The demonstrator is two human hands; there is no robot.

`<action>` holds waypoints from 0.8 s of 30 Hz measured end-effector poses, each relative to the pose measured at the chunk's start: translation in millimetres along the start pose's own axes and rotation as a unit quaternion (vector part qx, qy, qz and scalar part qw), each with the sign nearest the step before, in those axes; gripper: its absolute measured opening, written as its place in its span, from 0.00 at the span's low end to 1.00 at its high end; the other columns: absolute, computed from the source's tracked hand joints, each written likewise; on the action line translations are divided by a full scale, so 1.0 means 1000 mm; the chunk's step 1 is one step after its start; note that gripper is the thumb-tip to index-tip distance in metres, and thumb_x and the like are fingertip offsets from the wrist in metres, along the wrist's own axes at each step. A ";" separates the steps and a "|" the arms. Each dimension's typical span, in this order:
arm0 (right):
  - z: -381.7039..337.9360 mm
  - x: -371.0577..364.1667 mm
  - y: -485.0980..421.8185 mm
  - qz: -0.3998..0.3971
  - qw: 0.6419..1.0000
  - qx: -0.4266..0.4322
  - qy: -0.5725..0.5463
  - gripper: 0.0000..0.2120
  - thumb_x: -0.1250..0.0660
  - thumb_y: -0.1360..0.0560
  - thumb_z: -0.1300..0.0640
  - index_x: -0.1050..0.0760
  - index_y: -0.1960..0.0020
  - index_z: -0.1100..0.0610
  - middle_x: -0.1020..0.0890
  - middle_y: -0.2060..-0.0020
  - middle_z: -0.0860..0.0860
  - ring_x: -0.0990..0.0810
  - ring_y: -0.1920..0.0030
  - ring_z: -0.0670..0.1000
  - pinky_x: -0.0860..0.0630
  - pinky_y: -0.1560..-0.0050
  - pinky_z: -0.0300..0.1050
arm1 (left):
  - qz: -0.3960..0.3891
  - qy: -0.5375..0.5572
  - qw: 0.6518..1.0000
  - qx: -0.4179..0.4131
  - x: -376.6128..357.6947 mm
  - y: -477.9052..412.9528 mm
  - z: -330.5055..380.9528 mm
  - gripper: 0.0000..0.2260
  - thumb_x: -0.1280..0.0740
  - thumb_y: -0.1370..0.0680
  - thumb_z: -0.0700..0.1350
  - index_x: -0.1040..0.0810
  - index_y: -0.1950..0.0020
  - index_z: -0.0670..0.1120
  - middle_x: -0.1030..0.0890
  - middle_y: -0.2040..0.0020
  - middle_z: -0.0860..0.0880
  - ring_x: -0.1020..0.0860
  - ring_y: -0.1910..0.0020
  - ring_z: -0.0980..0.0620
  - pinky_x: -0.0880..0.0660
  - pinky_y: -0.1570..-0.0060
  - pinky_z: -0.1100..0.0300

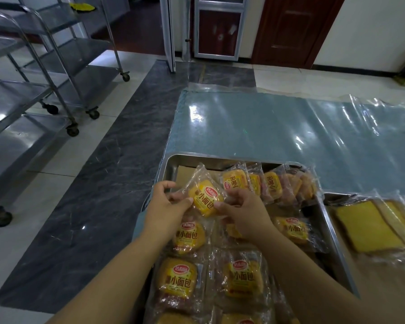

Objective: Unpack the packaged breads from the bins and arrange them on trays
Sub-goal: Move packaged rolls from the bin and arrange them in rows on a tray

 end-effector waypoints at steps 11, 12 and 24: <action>-0.013 -0.023 -0.045 -0.005 0.977 0.024 0.211 0.22 0.28 0.29 0.53 0.32 0.38 0.51 0.22 0.55 0.47 0.23 0.58 0.44 0.27 0.66 0.36 | -0.024 -0.386 0.891 -0.236 -0.008 -0.010 -0.008 0.15 0.33 0.25 0.45 0.28 0.38 0.54 0.32 0.38 0.55 0.41 0.40 0.61 0.39 0.41 0.62; -0.011 -0.027 -0.046 -0.018 0.973 0.015 0.229 0.23 0.29 0.28 0.54 0.33 0.36 0.52 0.22 0.52 0.49 0.22 0.55 0.47 0.24 0.61 0.40 | -0.042 -0.400 0.881 -0.248 -0.011 -0.011 -0.010 0.16 0.34 0.24 0.44 0.27 0.36 0.53 0.31 0.36 0.54 0.40 0.38 0.59 0.39 0.39 0.62; -0.011 0.038 -0.044 0.183 0.867 0.013 0.463 0.21 0.34 0.25 0.52 0.34 0.36 0.57 0.30 0.38 0.56 0.28 0.40 0.56 0.25 0.48 0.51 | -0.091 -0.483 0.829 -0.267 -0.018 -0.011 -0.022 0.19 0.39 0.22 0.52 0.31 0.31 0.52 0.31 0.32 0.54 0.37 0.33 0.53 0.39 0.34 0.59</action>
Point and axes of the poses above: each hand's wrist, its own y-axis away from the middle knuckle, its own x-axis out of the back of the hand, z = x × y, the point moved 5 cm from there along -y, towards the middle knuckle
